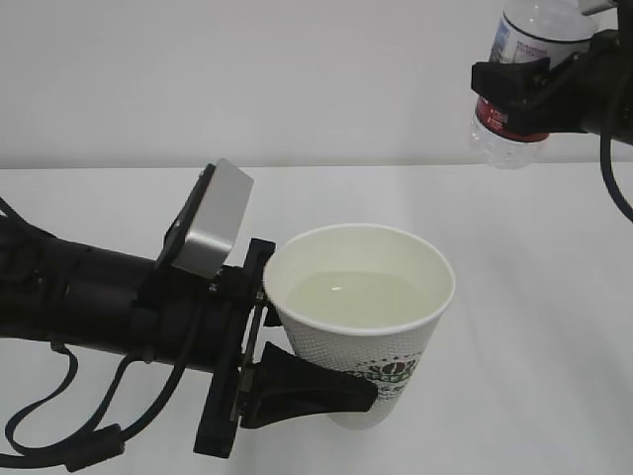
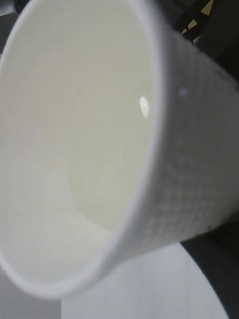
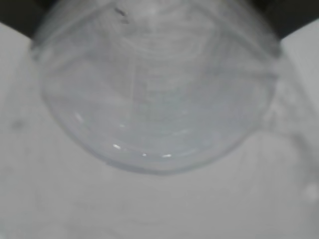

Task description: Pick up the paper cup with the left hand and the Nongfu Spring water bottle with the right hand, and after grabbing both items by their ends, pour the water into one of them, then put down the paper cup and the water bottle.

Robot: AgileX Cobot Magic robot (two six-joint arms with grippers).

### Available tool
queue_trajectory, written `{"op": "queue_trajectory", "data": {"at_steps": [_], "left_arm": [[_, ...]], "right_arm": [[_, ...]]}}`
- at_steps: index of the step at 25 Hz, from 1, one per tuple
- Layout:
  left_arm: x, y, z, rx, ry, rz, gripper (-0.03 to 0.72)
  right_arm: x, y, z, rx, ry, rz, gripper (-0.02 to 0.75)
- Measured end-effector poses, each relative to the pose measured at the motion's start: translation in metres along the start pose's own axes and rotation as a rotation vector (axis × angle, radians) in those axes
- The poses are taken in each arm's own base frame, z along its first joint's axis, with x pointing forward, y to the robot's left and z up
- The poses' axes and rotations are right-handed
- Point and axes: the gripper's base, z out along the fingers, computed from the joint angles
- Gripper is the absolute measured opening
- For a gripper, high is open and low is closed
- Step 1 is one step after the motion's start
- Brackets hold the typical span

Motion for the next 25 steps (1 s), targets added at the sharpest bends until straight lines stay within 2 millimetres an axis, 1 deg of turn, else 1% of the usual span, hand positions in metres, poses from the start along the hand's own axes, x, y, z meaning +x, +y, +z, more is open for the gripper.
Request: {"op": "queue_trajectory", "data": {"at_steps": [18, 25], "left_arm": [[0.000, 0.000, 0.000, 0.000, 0.000, 0.000, 0.457], [0.000, 0.000, 0.000, 0.000, 0.000, 0.000, 0.457]], "right_arm": [[0.006, -0.027, -0.007, 0.105, 0.022, 0.041, 0.488], [0.009, -0.042, -0.012, 0.158, 0.034, 0.051, 0.488]]}}
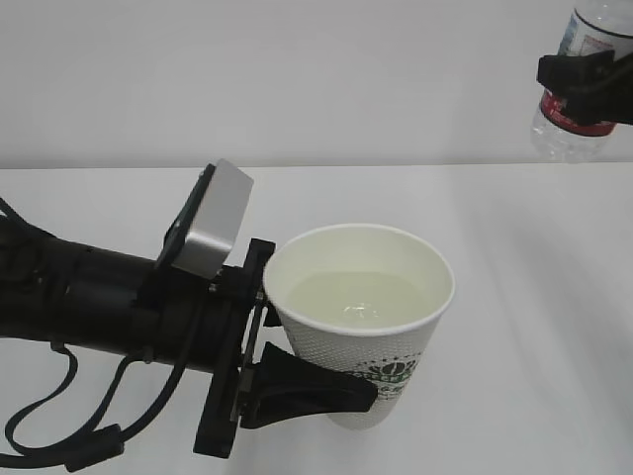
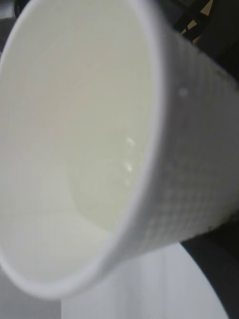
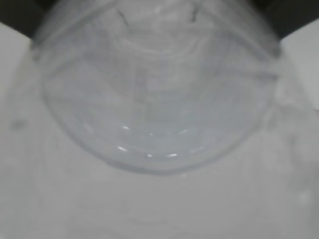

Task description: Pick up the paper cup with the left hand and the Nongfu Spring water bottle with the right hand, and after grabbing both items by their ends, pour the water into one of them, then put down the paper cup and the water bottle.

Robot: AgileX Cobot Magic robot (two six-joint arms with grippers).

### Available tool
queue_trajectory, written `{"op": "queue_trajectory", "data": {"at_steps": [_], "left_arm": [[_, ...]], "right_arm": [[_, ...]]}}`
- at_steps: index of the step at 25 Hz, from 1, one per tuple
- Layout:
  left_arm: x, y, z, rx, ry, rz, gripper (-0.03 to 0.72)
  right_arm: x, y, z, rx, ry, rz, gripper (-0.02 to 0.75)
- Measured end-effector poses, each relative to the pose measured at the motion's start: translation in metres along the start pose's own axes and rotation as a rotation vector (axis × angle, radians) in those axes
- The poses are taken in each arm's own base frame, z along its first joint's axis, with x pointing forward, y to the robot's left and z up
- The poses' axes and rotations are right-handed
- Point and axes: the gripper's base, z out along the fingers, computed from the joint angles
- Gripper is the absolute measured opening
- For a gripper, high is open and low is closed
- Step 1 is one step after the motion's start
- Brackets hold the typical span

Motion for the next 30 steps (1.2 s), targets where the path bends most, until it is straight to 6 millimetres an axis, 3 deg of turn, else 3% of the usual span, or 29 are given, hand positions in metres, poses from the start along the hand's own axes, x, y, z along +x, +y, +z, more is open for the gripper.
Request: {"op": "queue_trajectory", "data": {"at_steps": [8, 14, 30], "left_arm": [[0.000, 0.000, 0.000, 0.000, 0.000, 0.000, 0.457], [0.000, 0.000, 0.000, 0.001, 0.001, 0.001, 0.457], [0.002, 0.001, 0.000, -0.014, 0.020, 0.001, 0.456]], "right_arm": [[0.004, -0.018, -0.004, 0.065, 0.017, 0.015, 0.488], [0.008, -0.019, -0.002, 0.072, 0.041, 0.022, 0.488], [0.046, -0.016, 0.012, 0.037, 0.131, 0.086, 0.488]]}}
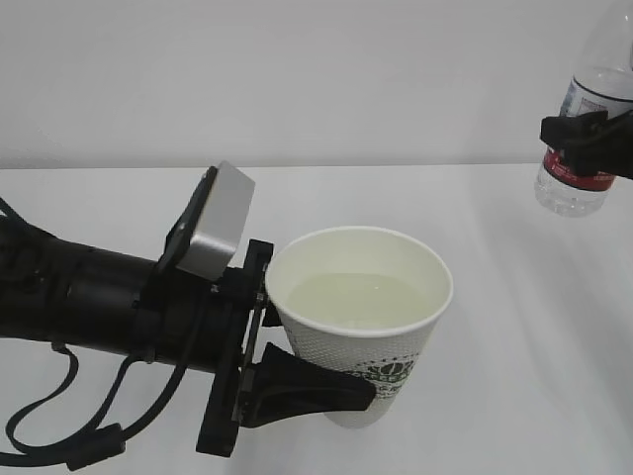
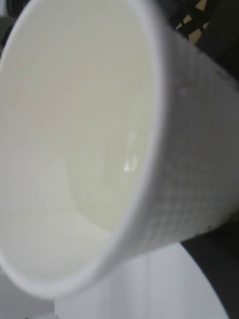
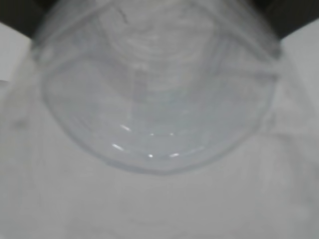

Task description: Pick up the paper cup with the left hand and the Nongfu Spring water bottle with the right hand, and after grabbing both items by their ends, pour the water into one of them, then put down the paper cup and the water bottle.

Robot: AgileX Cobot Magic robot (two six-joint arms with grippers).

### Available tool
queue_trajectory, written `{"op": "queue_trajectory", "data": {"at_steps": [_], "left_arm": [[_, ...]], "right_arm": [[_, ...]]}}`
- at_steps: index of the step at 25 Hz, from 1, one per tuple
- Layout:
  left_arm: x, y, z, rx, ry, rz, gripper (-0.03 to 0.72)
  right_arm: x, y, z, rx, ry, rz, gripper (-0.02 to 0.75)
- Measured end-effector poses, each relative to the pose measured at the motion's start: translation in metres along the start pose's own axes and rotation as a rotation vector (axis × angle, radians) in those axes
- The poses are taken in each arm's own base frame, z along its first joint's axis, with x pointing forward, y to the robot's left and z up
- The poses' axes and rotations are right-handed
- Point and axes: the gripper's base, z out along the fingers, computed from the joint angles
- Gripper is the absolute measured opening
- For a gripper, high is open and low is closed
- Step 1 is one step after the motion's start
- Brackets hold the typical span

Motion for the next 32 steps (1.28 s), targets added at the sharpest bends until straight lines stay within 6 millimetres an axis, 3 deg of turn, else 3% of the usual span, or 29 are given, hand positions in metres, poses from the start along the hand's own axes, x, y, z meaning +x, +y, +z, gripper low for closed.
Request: {"op": "queue_trajectory", "data": {"at_steps": [11, 20, 32], "left_arm": [[0.001, 0.001, 0.000, -0.011, 0.014, 0.000, 0.456], [0.001, 0.001, 0.000, -0.013, 0.016, 0.000, 0.456], [0.001, 0.001, 0.000, -0.013, 0.016, 0.000, 0.456]], "right_arm": [[0.021, 0.000, -0.006, 0.048, 0.008, 0.061, 0.487], [0.026, 0.000, -0.008, 0.055, 0.018, 0.062, 0.487], [0.057, 0.005, -0.017, 0.076, 0.003, 0.051, 0.487]]}}
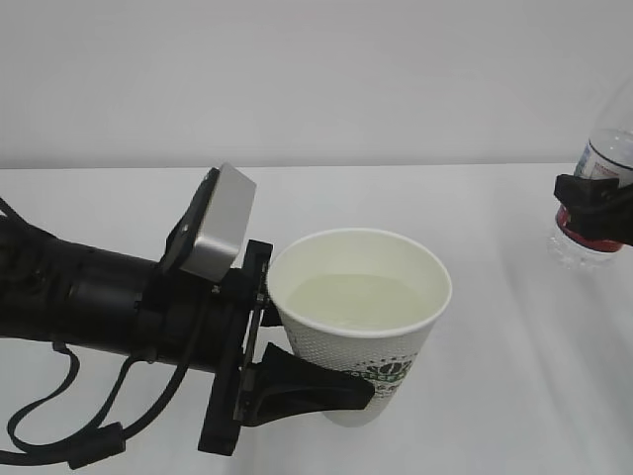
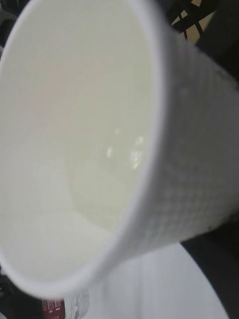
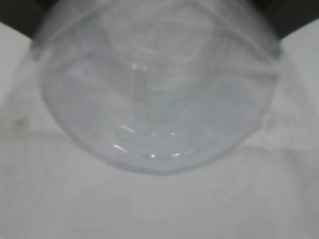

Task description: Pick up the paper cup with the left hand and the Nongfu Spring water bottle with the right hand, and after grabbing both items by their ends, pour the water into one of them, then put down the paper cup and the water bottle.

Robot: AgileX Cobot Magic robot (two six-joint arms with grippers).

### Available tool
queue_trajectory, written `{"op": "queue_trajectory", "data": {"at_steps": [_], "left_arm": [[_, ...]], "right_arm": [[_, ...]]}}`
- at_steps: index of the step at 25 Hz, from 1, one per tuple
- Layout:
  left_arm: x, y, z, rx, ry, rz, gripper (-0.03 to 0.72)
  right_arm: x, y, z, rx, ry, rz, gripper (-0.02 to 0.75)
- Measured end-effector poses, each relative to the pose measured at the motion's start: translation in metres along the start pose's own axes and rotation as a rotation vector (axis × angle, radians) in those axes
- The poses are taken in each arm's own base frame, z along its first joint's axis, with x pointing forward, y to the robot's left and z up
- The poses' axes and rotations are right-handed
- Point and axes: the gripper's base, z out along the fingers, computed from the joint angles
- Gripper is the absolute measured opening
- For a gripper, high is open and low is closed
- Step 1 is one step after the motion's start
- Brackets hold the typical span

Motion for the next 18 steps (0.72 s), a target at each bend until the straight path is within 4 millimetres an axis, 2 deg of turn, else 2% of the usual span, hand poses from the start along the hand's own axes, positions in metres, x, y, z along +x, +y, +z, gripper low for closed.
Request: {"op": "queue_trajectory", "data": {"at_steps": [18], "left_arm": [[0.000, 0.000, 0.000, 0.000, 0.000, 0.000, 0.456]], "right_arm": [[0.020, -0.003, 0.017, 0.010, -0.057, -0.058, 0.487]]}}
